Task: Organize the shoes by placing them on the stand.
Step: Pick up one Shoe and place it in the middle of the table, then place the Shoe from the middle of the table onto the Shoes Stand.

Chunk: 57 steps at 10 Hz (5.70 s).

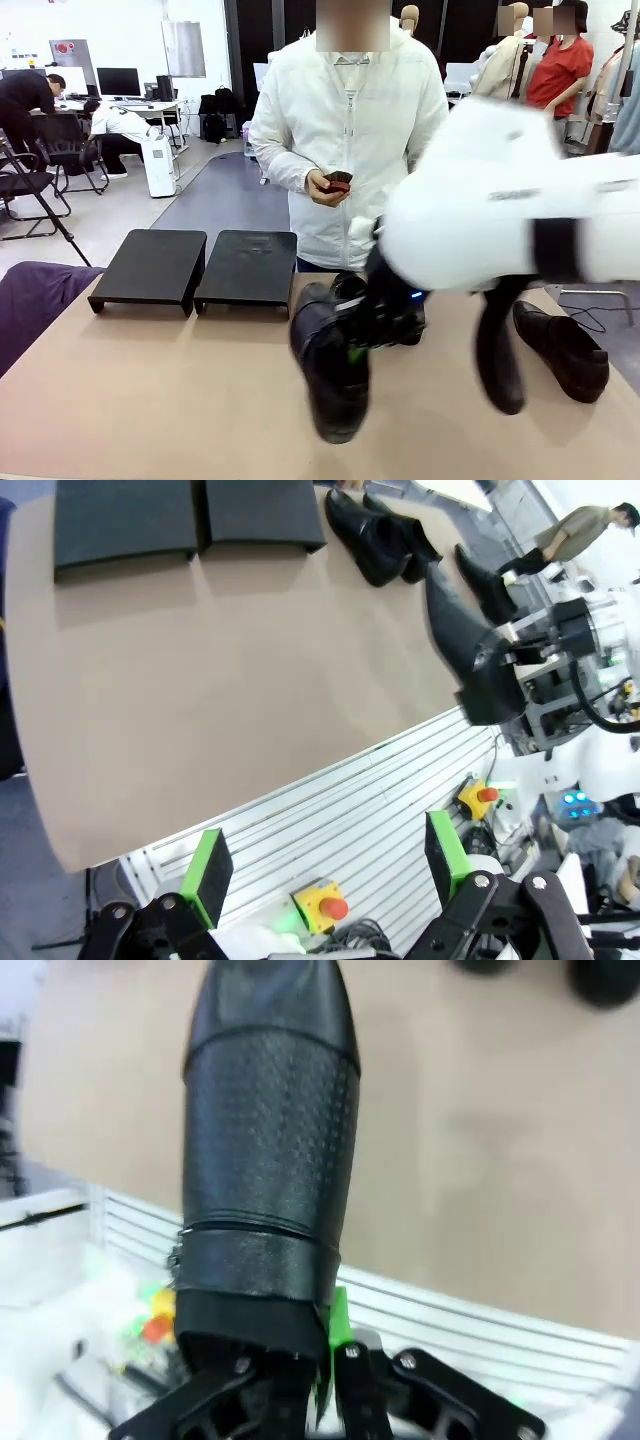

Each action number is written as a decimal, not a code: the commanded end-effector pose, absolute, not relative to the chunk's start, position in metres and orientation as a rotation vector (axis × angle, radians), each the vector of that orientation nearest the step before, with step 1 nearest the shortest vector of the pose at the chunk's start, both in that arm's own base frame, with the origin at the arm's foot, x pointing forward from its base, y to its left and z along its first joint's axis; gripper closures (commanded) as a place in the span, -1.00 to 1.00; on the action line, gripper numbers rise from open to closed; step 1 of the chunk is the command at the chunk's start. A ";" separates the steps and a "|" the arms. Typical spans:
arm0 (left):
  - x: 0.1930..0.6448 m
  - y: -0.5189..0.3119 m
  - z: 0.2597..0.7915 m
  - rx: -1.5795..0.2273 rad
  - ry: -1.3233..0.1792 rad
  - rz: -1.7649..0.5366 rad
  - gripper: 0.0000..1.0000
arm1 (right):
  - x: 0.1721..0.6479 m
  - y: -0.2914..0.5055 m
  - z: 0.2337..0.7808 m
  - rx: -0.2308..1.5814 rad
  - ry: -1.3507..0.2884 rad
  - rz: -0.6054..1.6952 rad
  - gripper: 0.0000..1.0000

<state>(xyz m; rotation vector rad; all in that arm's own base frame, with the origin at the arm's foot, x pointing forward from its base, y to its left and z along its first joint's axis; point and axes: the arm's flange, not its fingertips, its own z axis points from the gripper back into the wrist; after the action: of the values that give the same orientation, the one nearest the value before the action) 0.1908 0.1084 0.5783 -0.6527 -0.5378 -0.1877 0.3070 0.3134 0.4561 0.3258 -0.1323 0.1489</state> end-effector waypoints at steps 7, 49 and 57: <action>0.190 0.109 0.577 -0.667 -0.546 -0.203 -1.00 | 0.410 0.379 0.379 0.336 -0.023 -0.008 1.00; 0.285 -0.264 0.563 -0.313 -0.078 -0.125 -1.00 | 0.320 -0.147 0.558 0.727 -0.117 0.091 -1.00; 0.356 -0.342 0.491 -0.211 -0.129 -0.153 -1.00 | 0.320 -0.147 0.558 0.727 -0.117 0.091 -1.00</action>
<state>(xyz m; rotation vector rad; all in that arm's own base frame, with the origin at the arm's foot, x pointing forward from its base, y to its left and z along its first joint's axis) 0.3160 -0.3174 0.5004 -0.2577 -0.0949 -0.2109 0.3235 -0.1438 0.5597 0.7325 -0.1151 0.0613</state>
